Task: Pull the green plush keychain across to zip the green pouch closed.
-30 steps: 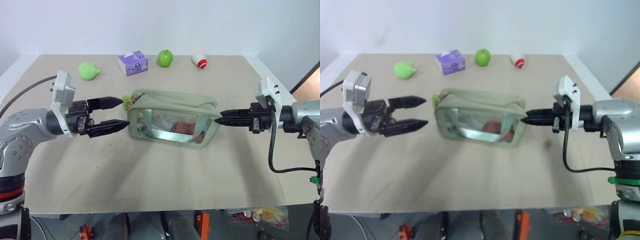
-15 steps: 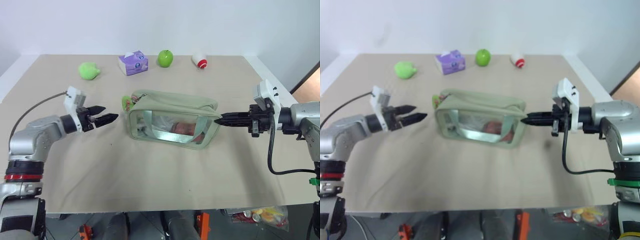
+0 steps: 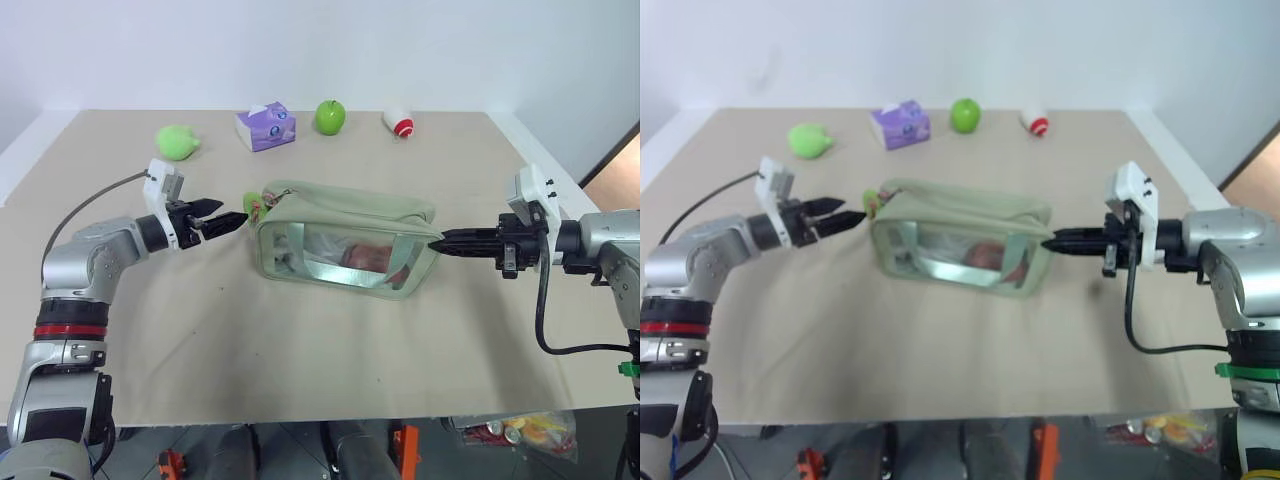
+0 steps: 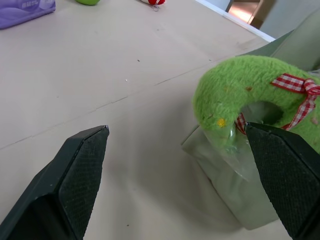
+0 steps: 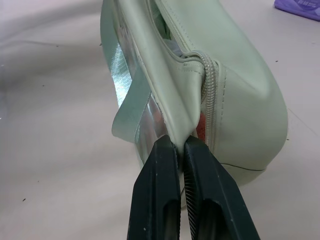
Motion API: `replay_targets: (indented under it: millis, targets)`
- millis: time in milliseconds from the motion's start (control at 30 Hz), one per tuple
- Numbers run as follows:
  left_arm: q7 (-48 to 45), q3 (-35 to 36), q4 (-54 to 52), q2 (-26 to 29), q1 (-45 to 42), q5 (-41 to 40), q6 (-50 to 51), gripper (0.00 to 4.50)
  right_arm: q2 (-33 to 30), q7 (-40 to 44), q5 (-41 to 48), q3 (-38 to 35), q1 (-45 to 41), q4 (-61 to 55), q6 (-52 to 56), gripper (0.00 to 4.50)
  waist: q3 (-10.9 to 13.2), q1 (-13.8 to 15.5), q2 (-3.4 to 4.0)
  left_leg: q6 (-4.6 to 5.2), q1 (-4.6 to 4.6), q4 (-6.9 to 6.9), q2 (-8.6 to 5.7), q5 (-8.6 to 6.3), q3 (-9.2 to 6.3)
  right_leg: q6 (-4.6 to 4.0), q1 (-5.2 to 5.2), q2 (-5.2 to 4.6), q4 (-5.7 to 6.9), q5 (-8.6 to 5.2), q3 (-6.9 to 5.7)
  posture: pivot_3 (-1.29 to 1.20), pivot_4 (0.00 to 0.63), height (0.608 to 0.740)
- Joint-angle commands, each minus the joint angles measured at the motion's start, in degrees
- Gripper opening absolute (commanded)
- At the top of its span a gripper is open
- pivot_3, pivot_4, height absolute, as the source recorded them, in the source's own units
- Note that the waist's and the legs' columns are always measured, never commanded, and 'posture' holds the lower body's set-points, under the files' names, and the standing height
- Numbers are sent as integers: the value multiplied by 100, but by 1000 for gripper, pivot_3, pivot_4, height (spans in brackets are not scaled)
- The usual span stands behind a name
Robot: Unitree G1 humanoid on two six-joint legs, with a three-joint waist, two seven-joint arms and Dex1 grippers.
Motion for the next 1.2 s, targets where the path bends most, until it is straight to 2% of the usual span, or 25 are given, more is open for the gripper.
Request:
replay_targets:
  millis: [33, 433, 467, 533, 667, 933, 1200]
  targets:
    - [-8, -13, 19, -105, -273, 113, -67, 4500, -45, -5, 75, -85, 10, -188, -27, 36, 0, -3, 0, 0, 0, 1, 0, 0, 0, 0, 0, 0, 0, 0, 0, 0, 150, 740]
    - [296, 24, 560, -612, -754, 451, -215, 4500, -8, -73, 108, -98, 96, -269, -29, 36, -1, -4, -1, 1, 0, 2, -1, 2, -1, 4, 1, 1, 0, 4, 1, 0, 150, 740]
    - [302, 30, 582, -644, -784, 459, -229, 3954, -3, -84, 113, -100, 107, -281, -26, 0, -1, -3, -1, 2, 1, 2, -1, 2, -2, 4, 2, 1, 0, 4, 1, 0, 150, 740]
    - [278, 0, 559, -685, -797, 488, -249, 3400, 4, -106, 128, -105, 123, -302, -22, 0, -1, -5, -1, 1, 1, 2, -1, 3, -1, 6, 3, 1, 0, 5, 1, 0, 150, 740]
    - [380, -80, 627, -765, -886, 661, -378, 2007, 26, -151, 157, -99, 124, -313, -25, 0, -1, -3, -1, 0, 2, 2, -1, 4, -2, 5, 2, 2, 0, 6, 1, 0, 150, 740]
    - [515, -43, 635, -887, -1297, 898, -710, 2007, 54, -122, 131, -25, 41, -287, -14, 0, -1, -2, -2, -1, 1, 3, -3, 11, -2, 7, 3, 1, -1, 15, 3, 0, 150, 740]
    - [820, -130, 702, -999, -2268, 1234, -1200, 2007, 67, -96, 101, 34, -27, -243, -17, 0, -1, -1, -2, -1, -3, 3, -4, 11, -2, 9, 2, 1, -4, 15, 3, 0, 150, 740]
